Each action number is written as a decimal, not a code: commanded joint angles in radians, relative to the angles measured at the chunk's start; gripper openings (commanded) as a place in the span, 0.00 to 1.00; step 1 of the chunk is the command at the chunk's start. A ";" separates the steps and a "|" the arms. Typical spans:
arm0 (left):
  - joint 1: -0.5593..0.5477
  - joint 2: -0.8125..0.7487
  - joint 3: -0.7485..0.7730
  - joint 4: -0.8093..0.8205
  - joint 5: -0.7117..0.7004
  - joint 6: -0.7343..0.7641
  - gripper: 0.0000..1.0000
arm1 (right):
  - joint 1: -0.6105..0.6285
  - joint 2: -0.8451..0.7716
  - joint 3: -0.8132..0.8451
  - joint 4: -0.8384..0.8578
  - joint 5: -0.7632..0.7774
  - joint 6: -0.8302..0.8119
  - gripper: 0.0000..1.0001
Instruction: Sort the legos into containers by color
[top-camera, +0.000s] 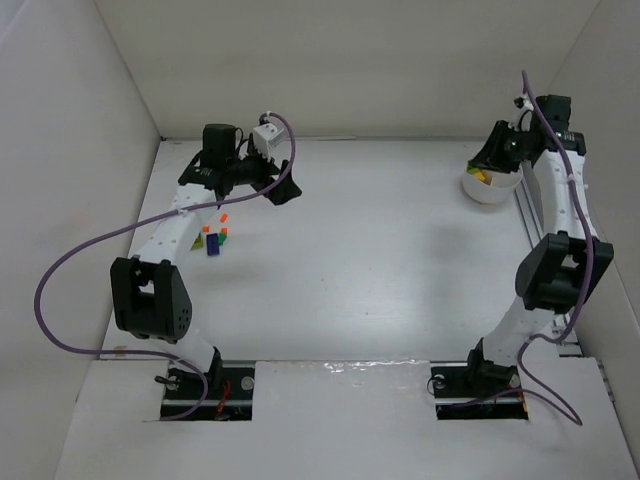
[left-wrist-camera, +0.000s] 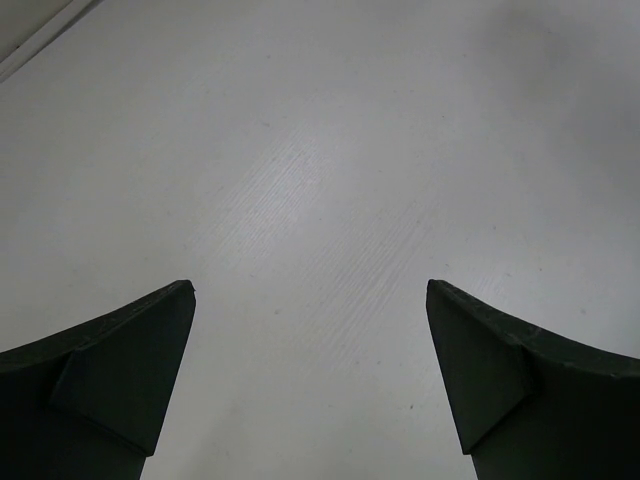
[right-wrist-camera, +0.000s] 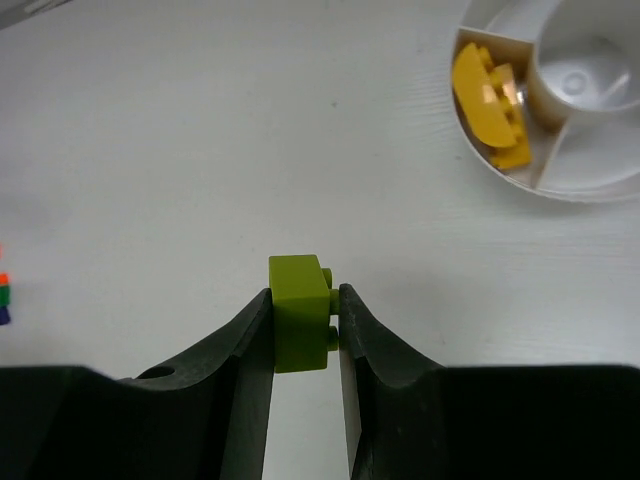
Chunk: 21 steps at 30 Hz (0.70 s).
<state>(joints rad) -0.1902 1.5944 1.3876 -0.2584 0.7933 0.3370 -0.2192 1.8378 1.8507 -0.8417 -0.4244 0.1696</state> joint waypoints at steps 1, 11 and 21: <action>0.008 -0.011 0.065 0.036 -0.063 -0.078 1.00 | -0.012 -0.084 -0.057 0.020 0.124 -0.059 0.04; 0.008 0.044 0.096 0.036 -0.054 -0.082 1.00 | -0.060 -0.075 -0.099 0.101 0.374 0.068 0.04; 0.008 0.073 0.116 0.064 -0.045 -0.101 1.00 | -0.069 0.027 -0.041 0.128 0.466 0.186 0.01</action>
<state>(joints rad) -0.1879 1.6733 1.4555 -0.2340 0.7292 0.2592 -0.2813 1.8462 1.7603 -0.7700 -0.0265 0.3069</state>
